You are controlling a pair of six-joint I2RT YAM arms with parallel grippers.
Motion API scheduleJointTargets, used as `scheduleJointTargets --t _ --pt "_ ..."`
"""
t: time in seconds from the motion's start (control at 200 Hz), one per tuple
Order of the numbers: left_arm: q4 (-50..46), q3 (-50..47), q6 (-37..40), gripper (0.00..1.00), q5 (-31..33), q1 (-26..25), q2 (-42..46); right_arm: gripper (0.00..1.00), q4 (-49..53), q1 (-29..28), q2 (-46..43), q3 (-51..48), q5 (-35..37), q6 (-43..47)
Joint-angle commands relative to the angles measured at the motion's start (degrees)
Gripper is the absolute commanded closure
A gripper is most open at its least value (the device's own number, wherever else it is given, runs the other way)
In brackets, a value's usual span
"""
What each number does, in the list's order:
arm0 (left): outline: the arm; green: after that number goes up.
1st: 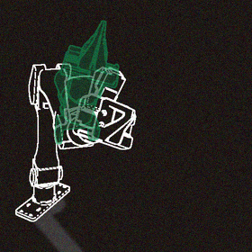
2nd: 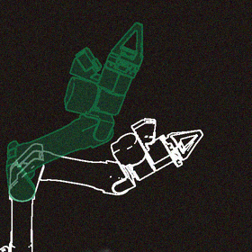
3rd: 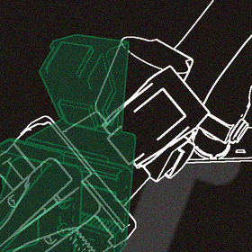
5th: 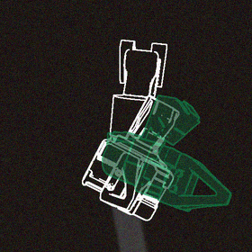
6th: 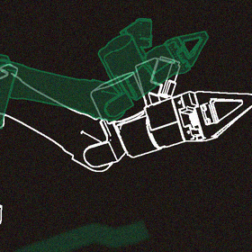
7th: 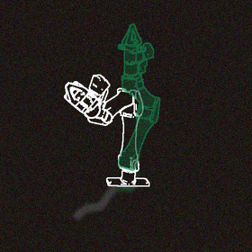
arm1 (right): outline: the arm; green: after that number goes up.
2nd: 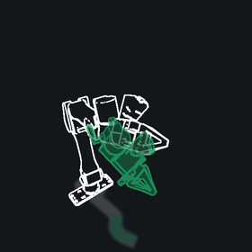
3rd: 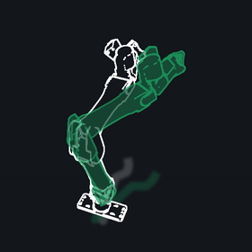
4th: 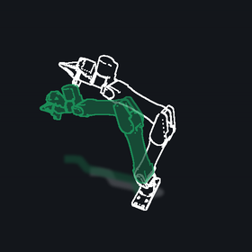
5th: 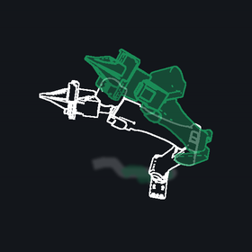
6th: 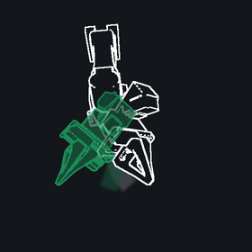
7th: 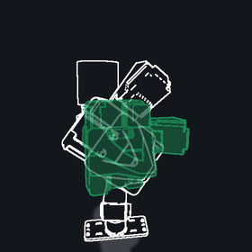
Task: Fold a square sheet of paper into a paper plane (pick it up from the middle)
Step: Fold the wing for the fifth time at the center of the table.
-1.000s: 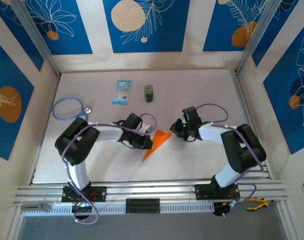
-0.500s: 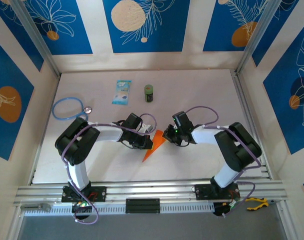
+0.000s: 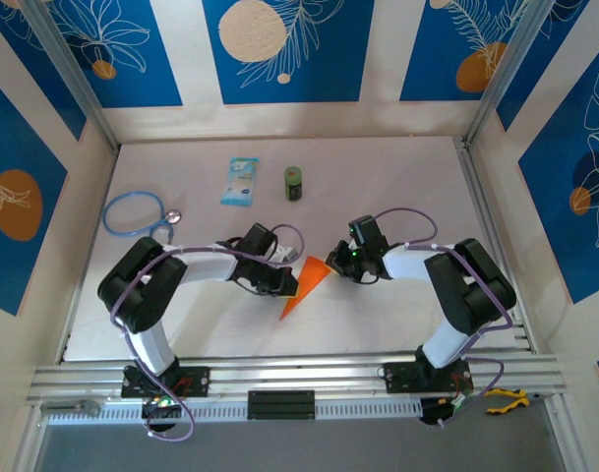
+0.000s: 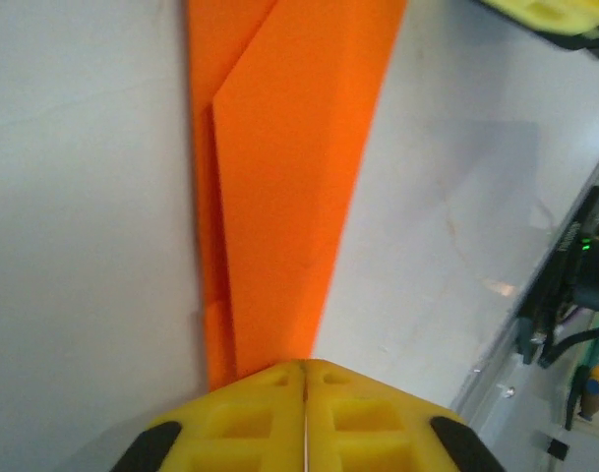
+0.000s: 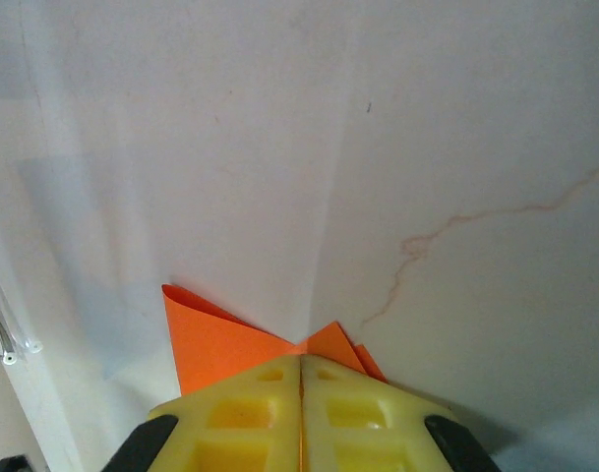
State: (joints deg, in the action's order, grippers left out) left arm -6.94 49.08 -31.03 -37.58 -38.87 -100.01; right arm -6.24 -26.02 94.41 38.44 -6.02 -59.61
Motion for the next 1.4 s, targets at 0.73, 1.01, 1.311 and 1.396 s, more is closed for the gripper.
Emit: scheduleJointTargets --t 0.73,1.01,1.311,1.396 --pt "-20.1 9.7 12.4 0.87 2.9 -3.4 -7.8 0.94 6.3 -1.8 3.0 0.3 1.7 1.1" --pt "-19.3 6.0 11.4 0.87 3.1 -3.4 -4.3 0.94 9.8 -2.1 3.0 2.8 3.2 2.3" --pt "-15.0 2.0 9.6 1.00 3.8 -3.4 -2.1 0.90 23.9 -7.2 -4.8 11.9 8.7 8.7" --pt "-12.7 1.3 7.9 1.00 3.5 -3.3 -1.9 0.90 19.5 -8.5 -6.2 10.3 6.0 7.1"
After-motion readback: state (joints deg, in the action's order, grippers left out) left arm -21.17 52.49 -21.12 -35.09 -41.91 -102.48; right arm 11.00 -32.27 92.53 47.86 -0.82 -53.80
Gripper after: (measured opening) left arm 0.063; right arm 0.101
